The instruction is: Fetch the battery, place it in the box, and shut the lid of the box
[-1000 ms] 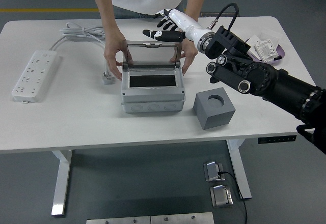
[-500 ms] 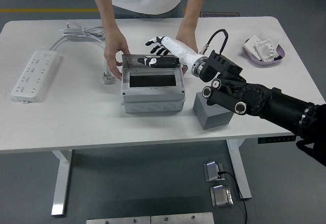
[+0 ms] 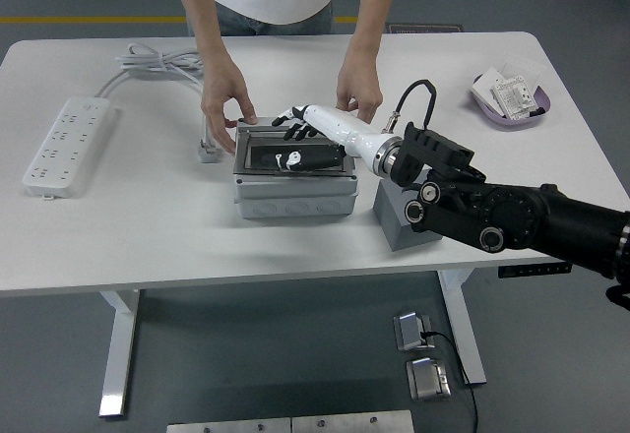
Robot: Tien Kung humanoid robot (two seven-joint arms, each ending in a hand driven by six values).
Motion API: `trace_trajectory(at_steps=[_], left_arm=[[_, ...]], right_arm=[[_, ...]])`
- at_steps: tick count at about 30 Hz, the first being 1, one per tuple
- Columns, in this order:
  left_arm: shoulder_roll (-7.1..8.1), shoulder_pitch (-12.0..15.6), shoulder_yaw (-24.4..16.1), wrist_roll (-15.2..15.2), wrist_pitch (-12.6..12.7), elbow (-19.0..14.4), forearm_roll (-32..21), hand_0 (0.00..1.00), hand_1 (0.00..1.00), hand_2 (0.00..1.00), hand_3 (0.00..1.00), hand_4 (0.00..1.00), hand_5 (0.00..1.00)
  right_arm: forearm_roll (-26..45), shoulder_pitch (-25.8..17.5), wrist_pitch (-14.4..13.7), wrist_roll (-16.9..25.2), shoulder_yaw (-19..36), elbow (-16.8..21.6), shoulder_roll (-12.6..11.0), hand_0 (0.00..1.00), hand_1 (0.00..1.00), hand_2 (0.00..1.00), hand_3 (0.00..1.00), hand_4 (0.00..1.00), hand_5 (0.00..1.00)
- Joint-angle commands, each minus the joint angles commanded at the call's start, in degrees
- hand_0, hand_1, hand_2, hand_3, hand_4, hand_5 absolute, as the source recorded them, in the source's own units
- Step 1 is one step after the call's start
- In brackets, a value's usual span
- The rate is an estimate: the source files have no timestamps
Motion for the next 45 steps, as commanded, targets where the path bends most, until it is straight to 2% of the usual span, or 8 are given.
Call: trace_trajectory(at_steps=[5,18,25,29,33,37,40,45], left_arm=[[-0.20,0.27,-0.07,0.03,0.03,0.00,-0.03,0.632,0.683,0.586,0.580,0.548,0.002],[-0.61,0.74,-0.39,0.21,0.00,0.01,0.05,0.631,0.684,0.586,0.580,0.547,0.002],[-0.96,1.15,-0.07,0.06,0.09,0.03,-0.71,0.631,0.684,0.585,0.579,0.545,0.002],[-1.24,1.54,0.11,-0.02,0.17,0.03,-1.17,0.631,0.683,0.585,0.579,0.543,0.002],[-1.47,1.86,-0.17,0.02,0.24,0.06,-1.10,0.631,0.683,0.585,0.579,0.543,0.002],[-1.71,2.12,-0.08,-0.06,0.29,0.08,-1.46,0.631,0.683,0.585,0.579,0.542,0.002],[-1.89,2.31,0.21,-0.17,0.30,0.08,-1.90,0.631,0.682,0.584,0.578,0.537,0.002],[-1.87,2.47,0.42,-0.26,0.31,0.09,-2.28,0.631,0.682,0.584,0.578,0.537,0.002]], right_arm=[[-1.36,-1.09,0.31,-0.52,1.34,1.54,-1.13,0.699,0.670,0.686,0.812,0.885,0.744],[-8.66,-4.25,2.70,-3.98,9.76,3.46,-4.59,0.690,0.670,0.687,0.818,0.883,0.744],[-17.93,-10.80,6.17,-8.34,19.27,9.66,-8.10,0.688,0.660,0.676,0.810,0.887,0.748],[-24.04,-15.92,6.68,-8.79,26.74,14.19,-9.10,0.666,0.653,0.672,0.801,0.886,0.749],[-29.64,-21.30,4.84,-6.83,35.06,18.29,-8.71,0.666,0.653,0.672,0.801,0.886,0.749],[-33.58,-26.94,1.42,-3.03,43.66,21.43,-7.25,0.663,0.647,0.669,0.788,0.890,0.750],[-31.16,-31.20,-2.03,0.90,49.86,21.87,-5.93,0.662,0.638,0.656,0.765,0.890,0.748],[-22.75,-37.13,-7.10,8.73,57.56,19.14,-4.40,0.662,0.638,0.656,0.765,0.890,0.748]])
